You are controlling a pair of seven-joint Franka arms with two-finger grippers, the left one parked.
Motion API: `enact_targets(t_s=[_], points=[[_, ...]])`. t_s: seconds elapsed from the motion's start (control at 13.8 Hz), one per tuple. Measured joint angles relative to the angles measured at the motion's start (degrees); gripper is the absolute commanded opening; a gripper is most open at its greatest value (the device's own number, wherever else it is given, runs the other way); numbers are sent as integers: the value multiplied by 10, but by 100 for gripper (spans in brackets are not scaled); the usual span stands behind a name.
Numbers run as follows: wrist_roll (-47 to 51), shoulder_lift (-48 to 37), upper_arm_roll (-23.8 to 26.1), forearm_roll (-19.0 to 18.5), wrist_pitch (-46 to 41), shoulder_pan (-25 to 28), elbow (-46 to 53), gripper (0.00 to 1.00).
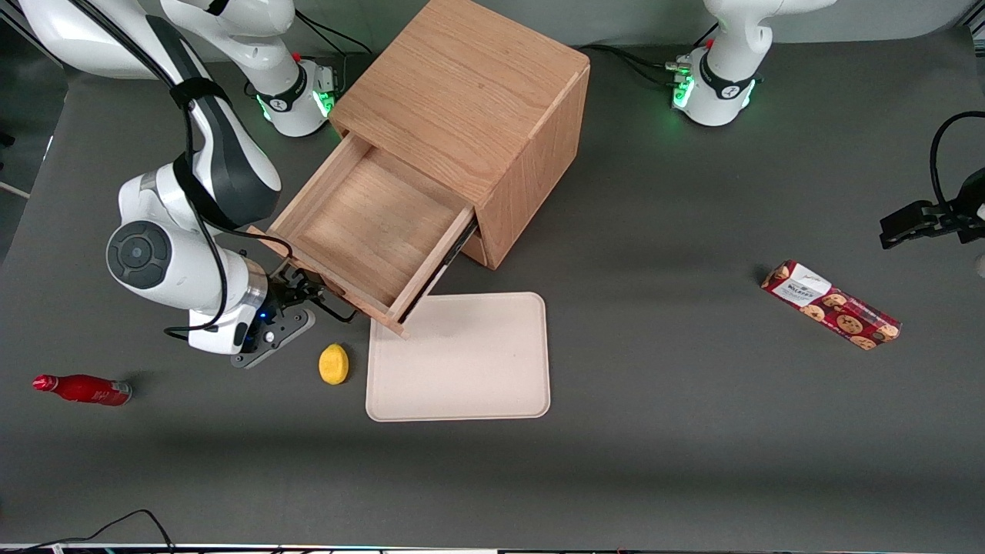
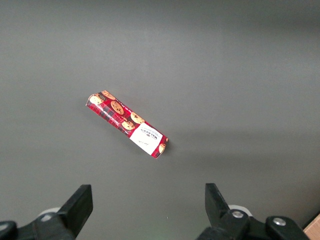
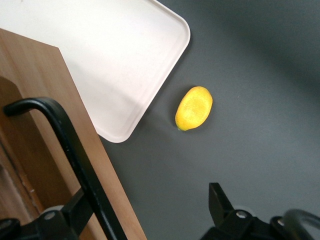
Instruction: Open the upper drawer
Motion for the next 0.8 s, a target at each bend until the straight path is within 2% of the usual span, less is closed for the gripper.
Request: enact_targets(t_s=[0.8], points=[[-13, 12, -10, -1, -6, 0, 19, 100]])
